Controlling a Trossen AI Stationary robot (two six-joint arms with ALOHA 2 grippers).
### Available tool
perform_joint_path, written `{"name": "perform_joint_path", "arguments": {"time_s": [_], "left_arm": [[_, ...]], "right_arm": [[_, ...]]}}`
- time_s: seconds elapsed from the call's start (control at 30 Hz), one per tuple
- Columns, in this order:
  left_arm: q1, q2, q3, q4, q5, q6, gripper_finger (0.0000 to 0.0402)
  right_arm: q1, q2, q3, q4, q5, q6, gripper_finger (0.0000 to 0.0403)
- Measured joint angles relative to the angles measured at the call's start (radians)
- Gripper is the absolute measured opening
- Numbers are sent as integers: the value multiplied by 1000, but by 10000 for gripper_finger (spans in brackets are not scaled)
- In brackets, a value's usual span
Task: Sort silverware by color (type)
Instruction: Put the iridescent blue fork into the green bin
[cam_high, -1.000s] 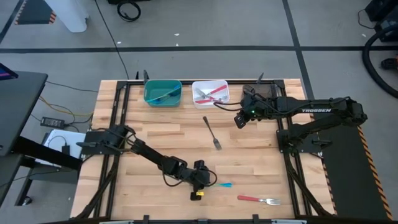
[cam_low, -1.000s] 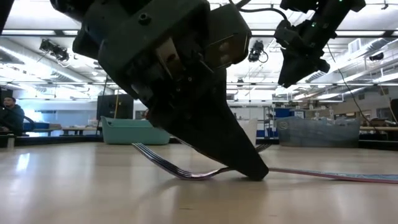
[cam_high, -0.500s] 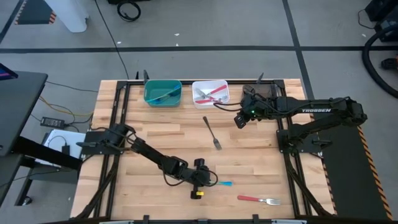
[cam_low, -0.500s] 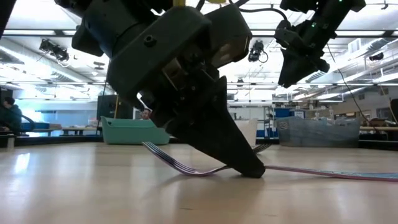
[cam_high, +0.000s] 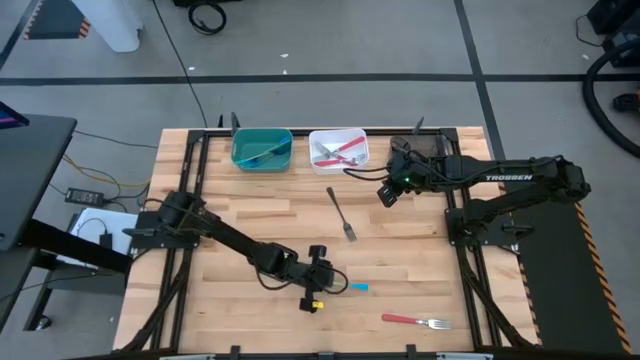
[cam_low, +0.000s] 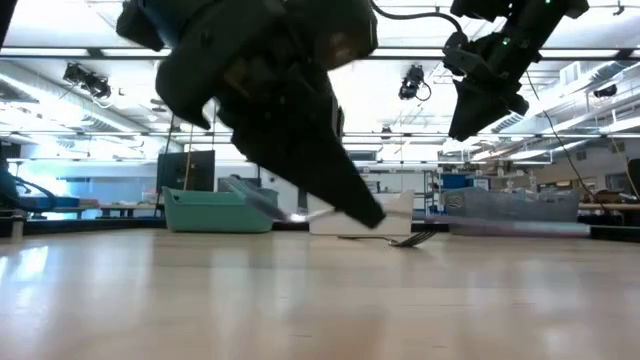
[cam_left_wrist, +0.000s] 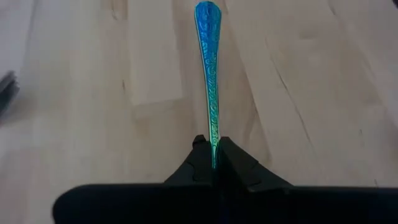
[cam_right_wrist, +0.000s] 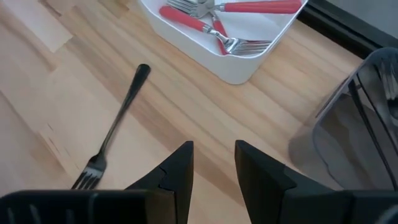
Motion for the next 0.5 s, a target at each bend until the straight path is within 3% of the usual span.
{"name": "perform_joint_path", "arguments": {"time_s": [0.2,0.5], "left_arm": [[13,-60,0,-171,-78,50,8],[118,-246,4,-475,-149,83,8]], "right_arm": [[0,0,0,-1,0,-18,126],[0,0,0,-4,0,-20,126]]}}
